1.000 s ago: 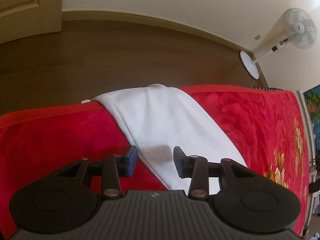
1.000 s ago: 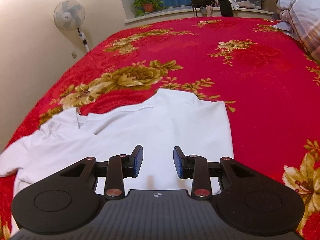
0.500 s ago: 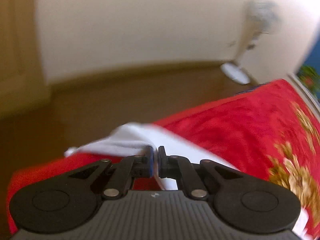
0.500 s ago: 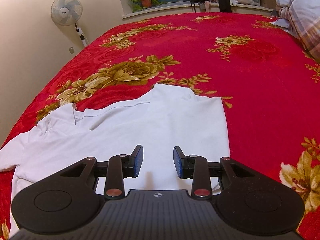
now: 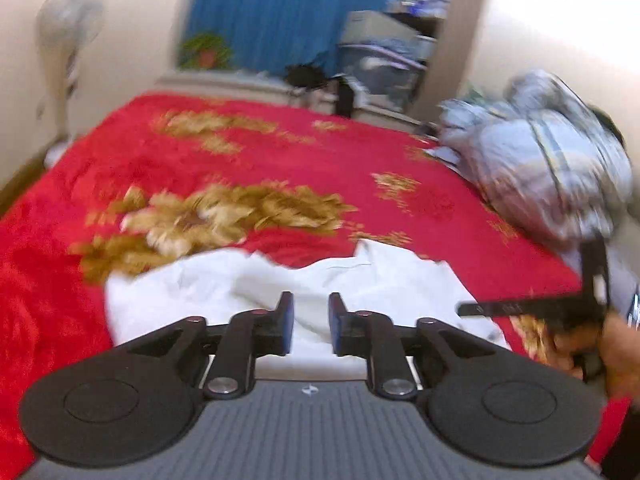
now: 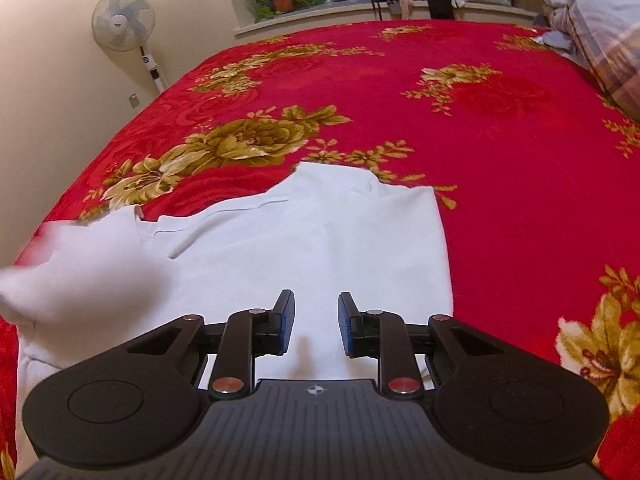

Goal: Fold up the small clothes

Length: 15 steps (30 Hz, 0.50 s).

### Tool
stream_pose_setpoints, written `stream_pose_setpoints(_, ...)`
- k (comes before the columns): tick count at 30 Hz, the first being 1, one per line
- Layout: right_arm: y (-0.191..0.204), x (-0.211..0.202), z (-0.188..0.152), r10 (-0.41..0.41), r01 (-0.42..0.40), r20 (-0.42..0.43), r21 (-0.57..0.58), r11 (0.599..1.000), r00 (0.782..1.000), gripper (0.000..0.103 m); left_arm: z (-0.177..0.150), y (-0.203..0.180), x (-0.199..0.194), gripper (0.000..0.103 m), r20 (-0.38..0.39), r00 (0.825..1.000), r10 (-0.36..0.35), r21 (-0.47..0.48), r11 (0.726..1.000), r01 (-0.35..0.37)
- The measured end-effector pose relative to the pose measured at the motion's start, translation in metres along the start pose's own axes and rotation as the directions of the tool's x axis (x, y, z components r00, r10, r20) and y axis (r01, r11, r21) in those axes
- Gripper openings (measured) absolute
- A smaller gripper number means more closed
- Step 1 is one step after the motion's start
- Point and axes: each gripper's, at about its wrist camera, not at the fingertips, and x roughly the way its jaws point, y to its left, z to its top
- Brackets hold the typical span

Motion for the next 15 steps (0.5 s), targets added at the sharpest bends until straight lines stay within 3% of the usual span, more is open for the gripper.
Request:
stream_pose_setpoints(2,-0.003,0.0,0.001,0.01,-0.01,-0.001,0.019,1.0,1.0,0.025,0.007,0.028,0.002,0.022,-0.008,0.997,0.082,-0.09,0.992,-0.083)
stream_pose_setpoints(5,-0.005,0.0,0.0,0.028,-0.028,0.005,0.035,0.999,1.0,0.025,0.006,0.061,0.005,0.022,-0.063,0.972,0.226,-0.193,0.953,-0.234)
stream_pose_setpoints(8,-0.004,0.0,0.0,0.068,-0.069,0.01,0.054,0.996,0.998,0.025,0.006,0.087,0.015,0.022,-0.145,0.957,0.251,-0.282,0.917,-0.283)
stream_pose_setpoints(10,-0.001,0.0,0.0,0.099,-0.1,0.02,0.058,0.993,0.995,0.025,-0.003,0.095,0.029,0.022,-0.274,0.924,0.269,-0.256,0.905,-0.339)
stream_pose_setpoints(12,0.004,-0.001,0.001,0.132,-0.134,0.033,0.053,0.99,0.991,0.025,-0.015,0.094,0.043,0.022,-0.382,0.88,0.284,-0.172,0.913,-0.369)
stream_pose_setpoints(15,0.01,-0.003,0.003,0.201,-0.202,0.046,0.037,0.979,0.979,0.025,-0.013,0.091,0.038,0.023,-0.377,0.877,0.298,-0.12,0.923,-0.365)
